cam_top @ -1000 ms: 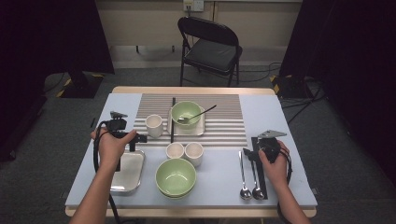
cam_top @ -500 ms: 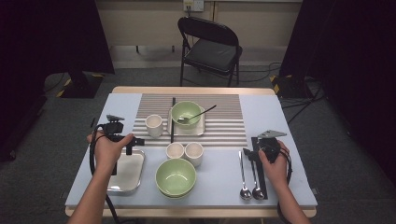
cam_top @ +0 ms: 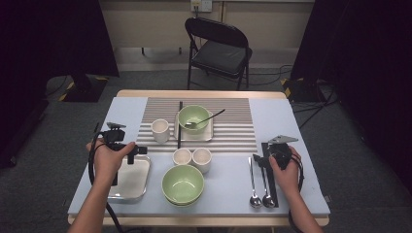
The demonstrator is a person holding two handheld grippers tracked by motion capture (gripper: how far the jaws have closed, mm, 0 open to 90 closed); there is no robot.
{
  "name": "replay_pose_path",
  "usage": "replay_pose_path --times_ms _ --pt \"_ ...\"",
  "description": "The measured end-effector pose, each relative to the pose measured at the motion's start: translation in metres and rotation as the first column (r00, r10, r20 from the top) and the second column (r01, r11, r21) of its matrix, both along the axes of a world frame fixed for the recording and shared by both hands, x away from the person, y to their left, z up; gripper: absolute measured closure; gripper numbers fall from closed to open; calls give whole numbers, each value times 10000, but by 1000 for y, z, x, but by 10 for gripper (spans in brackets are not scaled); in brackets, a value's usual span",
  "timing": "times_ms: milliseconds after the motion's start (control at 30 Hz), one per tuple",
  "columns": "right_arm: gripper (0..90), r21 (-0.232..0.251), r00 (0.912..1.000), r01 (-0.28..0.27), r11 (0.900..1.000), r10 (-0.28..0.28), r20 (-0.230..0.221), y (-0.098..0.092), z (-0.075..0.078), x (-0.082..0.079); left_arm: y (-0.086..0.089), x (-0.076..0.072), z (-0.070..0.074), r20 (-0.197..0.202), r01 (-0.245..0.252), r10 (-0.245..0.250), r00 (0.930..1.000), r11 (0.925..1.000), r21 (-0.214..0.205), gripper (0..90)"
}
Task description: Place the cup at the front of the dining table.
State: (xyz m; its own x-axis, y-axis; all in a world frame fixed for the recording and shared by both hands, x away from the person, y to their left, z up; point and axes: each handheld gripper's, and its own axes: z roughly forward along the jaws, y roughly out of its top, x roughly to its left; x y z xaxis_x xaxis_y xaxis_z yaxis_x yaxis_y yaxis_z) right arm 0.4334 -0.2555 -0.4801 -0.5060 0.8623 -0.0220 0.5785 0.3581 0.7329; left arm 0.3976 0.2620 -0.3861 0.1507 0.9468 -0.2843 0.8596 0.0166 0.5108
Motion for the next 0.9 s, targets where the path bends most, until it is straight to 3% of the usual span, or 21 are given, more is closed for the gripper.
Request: replay_pose_path --times_ms 500,900 --pt "151 4 10000 14 10000 -14 3 0 0 0 1 -9 0 219 231 -235 9995 9996 145 262" --pt "151 9 10000 18 10000 -18 1 0 0 0 3 -17 -7 243 247 -245 9994 9997 -72 261"
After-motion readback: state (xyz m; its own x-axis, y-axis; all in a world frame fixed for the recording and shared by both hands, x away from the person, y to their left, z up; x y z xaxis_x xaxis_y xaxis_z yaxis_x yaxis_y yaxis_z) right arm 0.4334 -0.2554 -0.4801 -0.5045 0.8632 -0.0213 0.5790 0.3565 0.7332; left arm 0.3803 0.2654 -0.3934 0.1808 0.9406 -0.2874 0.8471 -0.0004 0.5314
